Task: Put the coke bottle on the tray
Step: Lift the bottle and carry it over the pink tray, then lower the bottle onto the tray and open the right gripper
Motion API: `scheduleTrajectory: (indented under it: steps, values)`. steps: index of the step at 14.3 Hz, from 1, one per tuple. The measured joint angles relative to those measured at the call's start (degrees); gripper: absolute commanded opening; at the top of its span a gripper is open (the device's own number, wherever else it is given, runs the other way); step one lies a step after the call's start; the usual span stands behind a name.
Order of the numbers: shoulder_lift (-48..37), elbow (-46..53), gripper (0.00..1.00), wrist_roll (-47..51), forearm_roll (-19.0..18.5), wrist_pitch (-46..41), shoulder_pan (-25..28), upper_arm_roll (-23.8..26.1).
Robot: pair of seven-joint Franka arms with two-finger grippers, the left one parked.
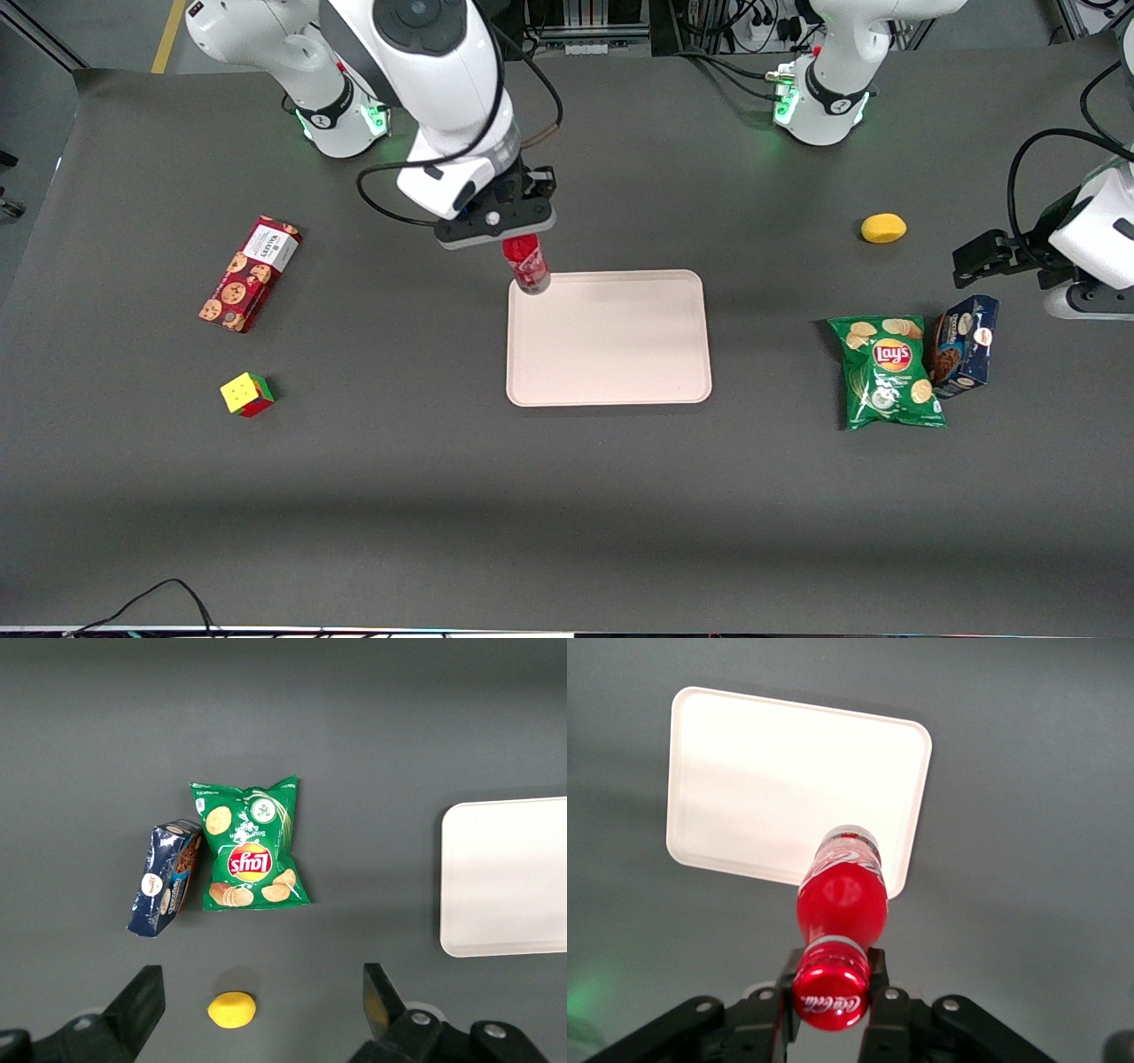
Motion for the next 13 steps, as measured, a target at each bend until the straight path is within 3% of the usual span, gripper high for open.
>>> scheduleTrajectory:
  steps: [7,13]
  values:
    - [9.48,-7.83,0.0,-1.4,-0.45,16.23,-0.56,-2.69]
    - [12.14,-8.3,0.0,-1.63,-1.85,17.14,-0.66,-3.06]
